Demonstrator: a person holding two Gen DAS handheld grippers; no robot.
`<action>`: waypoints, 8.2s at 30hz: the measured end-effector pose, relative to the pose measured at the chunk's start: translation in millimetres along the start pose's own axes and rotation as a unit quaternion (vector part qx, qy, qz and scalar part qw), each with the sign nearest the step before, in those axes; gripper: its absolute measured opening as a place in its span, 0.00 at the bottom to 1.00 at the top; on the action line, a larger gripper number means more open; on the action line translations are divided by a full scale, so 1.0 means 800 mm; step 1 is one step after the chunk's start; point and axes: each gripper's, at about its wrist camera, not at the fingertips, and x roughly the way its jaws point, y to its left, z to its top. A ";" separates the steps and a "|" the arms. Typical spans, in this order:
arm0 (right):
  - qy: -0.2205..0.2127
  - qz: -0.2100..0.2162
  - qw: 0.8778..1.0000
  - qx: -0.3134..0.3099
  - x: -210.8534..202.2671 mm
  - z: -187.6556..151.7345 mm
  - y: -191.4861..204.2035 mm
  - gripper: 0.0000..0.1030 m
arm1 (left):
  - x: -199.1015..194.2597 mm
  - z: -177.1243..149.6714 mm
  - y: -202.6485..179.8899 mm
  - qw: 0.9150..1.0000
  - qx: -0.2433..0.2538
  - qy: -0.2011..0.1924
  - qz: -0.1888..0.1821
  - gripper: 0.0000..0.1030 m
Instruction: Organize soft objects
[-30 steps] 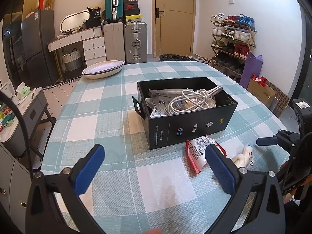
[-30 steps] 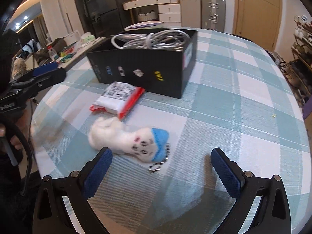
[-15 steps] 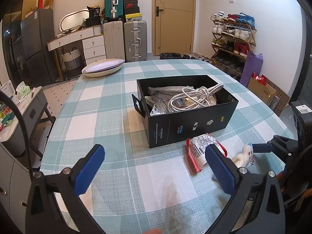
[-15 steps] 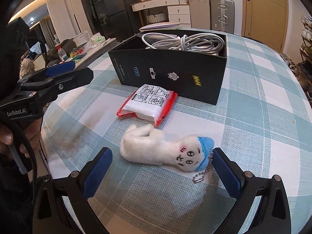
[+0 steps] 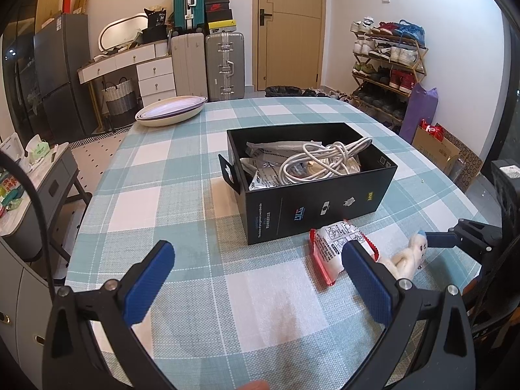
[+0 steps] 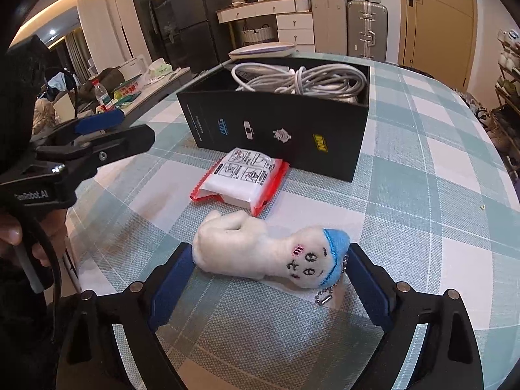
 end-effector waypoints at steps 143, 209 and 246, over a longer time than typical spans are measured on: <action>-0.153 -0.028 0.987 0.044 -0.008 0.152 -0.058 0.99 | 0.039 0.070 -0.010 0.999 0.017 -0.023 -0.041 0.95; -0.244 -0.033 0.968 -0.046 -0.051 0.045 -0.016 0.99 | 0.005 0.008 -0.001 0.990 -0.032 -0.134 0.015 1.00; -0.248 -0.032 0.967 -0.047 -0.056 0.042 -0.015 0.99 | 0.008 0.009 0.001 0.990 -0.037 -0.132 0.012 1.00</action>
